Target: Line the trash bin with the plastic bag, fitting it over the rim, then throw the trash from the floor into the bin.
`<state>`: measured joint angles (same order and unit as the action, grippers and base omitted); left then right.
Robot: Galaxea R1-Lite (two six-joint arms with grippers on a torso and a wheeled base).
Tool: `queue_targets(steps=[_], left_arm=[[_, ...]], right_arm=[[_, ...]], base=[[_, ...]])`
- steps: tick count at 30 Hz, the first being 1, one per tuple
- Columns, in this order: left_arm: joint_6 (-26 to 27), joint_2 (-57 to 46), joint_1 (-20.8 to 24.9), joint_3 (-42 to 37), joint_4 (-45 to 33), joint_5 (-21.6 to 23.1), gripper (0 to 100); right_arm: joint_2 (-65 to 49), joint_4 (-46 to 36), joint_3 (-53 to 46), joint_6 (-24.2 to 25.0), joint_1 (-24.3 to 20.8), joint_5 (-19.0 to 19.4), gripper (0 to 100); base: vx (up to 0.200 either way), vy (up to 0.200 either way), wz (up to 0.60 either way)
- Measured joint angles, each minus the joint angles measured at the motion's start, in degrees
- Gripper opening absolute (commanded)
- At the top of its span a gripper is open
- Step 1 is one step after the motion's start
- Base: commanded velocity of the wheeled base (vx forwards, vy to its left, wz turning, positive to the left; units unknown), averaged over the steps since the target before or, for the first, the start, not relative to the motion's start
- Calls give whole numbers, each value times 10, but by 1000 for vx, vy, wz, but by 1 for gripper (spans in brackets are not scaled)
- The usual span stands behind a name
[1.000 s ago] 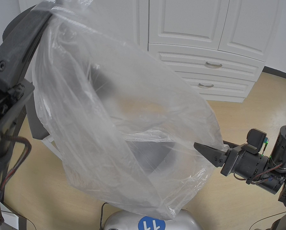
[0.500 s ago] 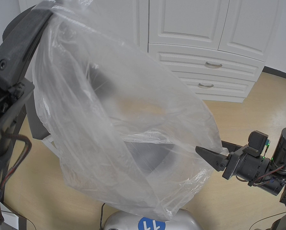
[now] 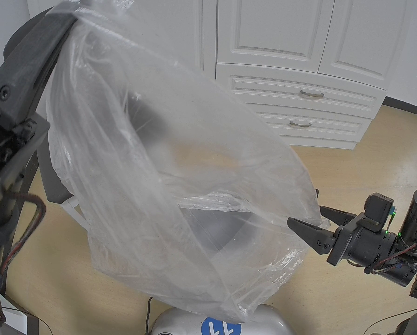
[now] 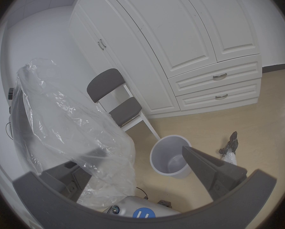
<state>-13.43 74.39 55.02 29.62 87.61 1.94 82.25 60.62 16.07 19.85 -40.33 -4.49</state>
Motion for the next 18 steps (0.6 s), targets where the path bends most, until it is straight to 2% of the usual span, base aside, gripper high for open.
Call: queue_targets(steps=[18], left_arm=[[0, 0, 0, -1, 0, 0, 0]], right_arm=[[21, 8, -1, 2, -2, 2, 100]], base=[[0, 0, 0]])
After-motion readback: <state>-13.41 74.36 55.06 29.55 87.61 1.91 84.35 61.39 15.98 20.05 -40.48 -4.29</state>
